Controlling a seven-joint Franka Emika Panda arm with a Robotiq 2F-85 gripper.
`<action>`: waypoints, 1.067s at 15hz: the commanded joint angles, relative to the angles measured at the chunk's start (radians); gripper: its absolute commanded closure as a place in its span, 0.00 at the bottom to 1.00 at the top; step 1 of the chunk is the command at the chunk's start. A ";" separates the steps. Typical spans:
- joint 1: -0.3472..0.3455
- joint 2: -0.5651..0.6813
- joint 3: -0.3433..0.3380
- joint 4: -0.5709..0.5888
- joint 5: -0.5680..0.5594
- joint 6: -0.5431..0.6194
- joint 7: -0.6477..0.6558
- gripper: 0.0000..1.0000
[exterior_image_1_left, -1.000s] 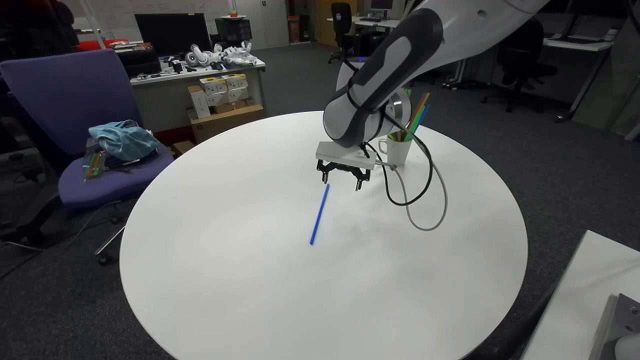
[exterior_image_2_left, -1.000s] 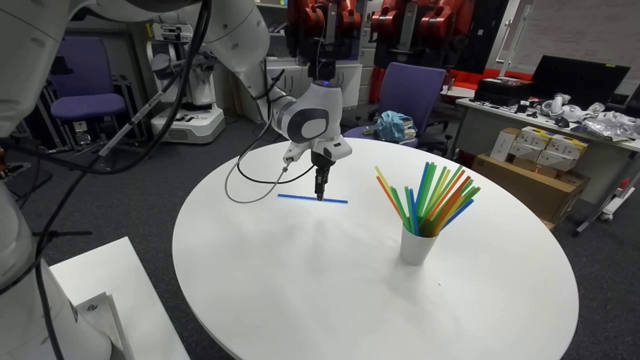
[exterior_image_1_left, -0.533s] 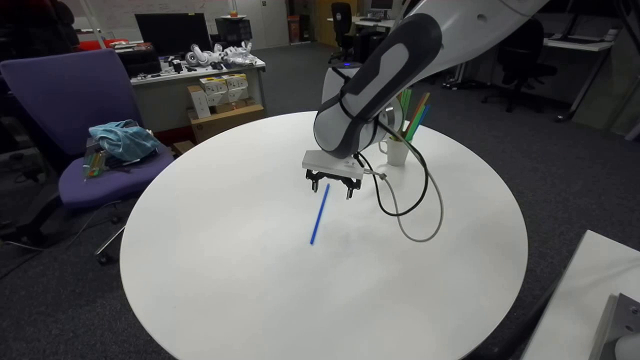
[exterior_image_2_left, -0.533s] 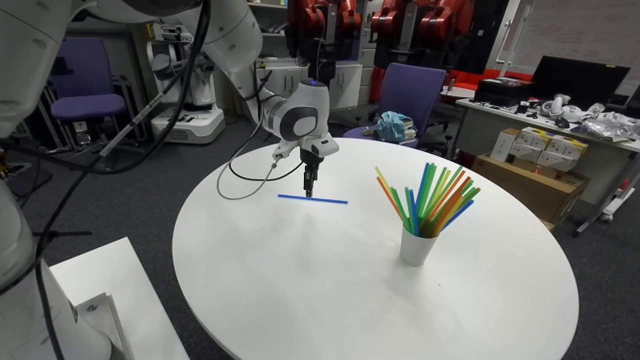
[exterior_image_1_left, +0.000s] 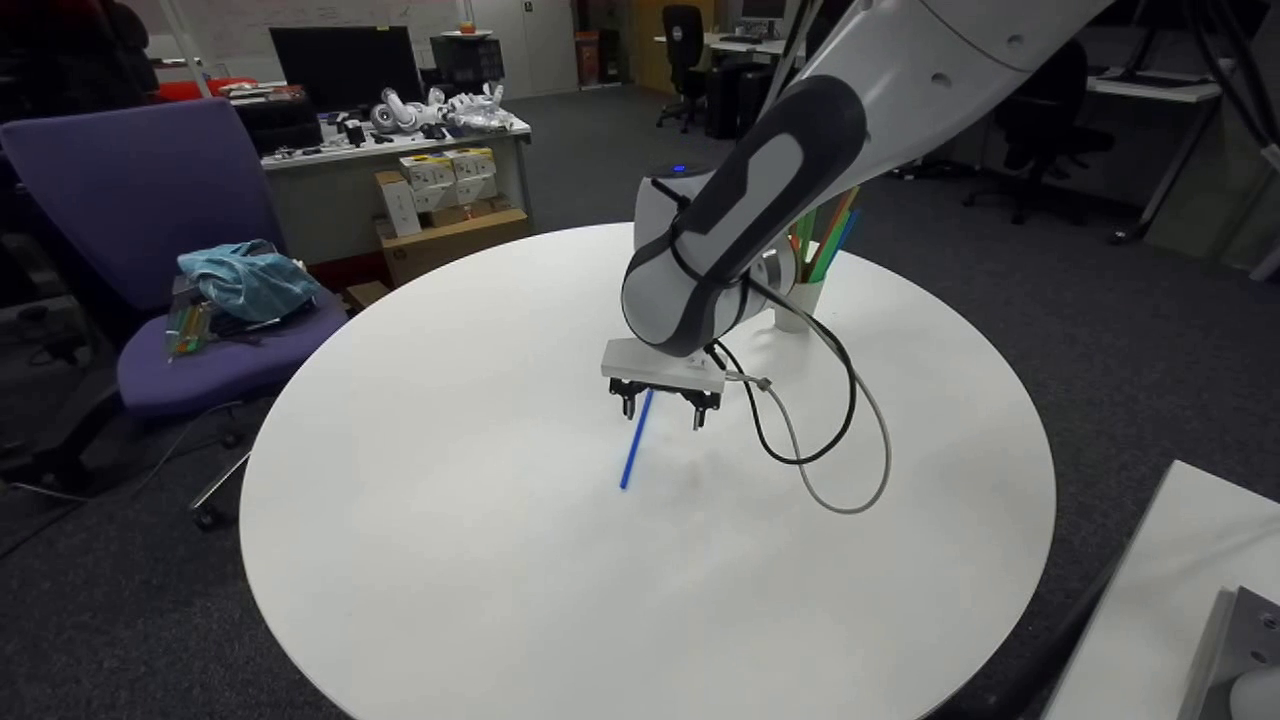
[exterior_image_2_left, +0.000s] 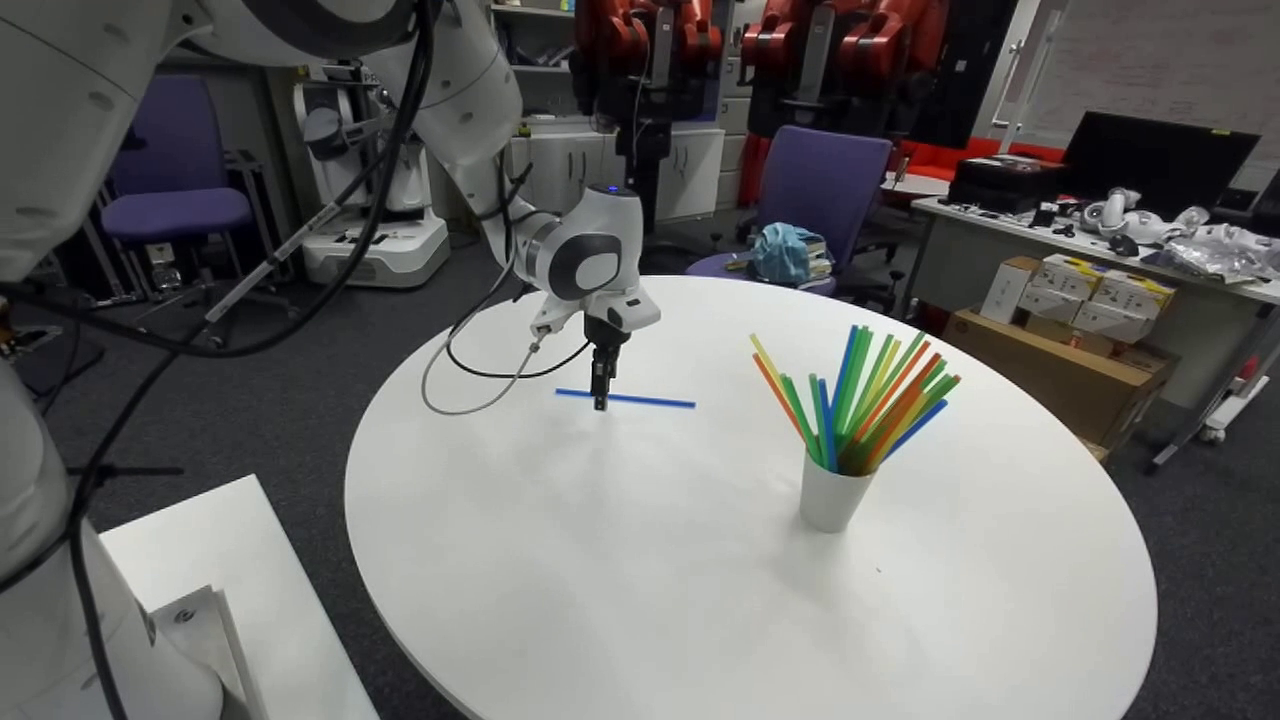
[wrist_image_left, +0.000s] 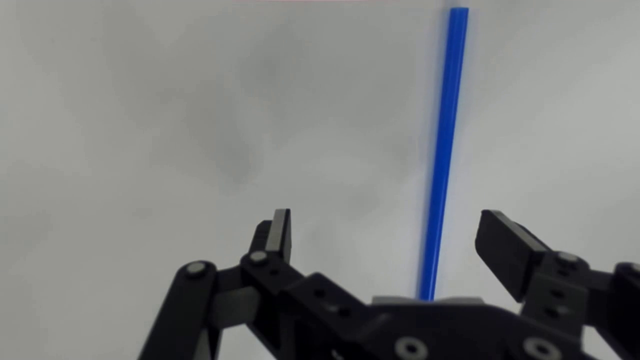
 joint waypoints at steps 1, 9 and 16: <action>0.009 0.003 -0.003 -0.008 -0.036 0.010 0.030 0.00; 0.034 0.030 -0.020 -0.007 -0.045 0.029 0.070 0.00; 0.049 0.042 -0.034 0.001 -0.058 0.051 0.152 0.00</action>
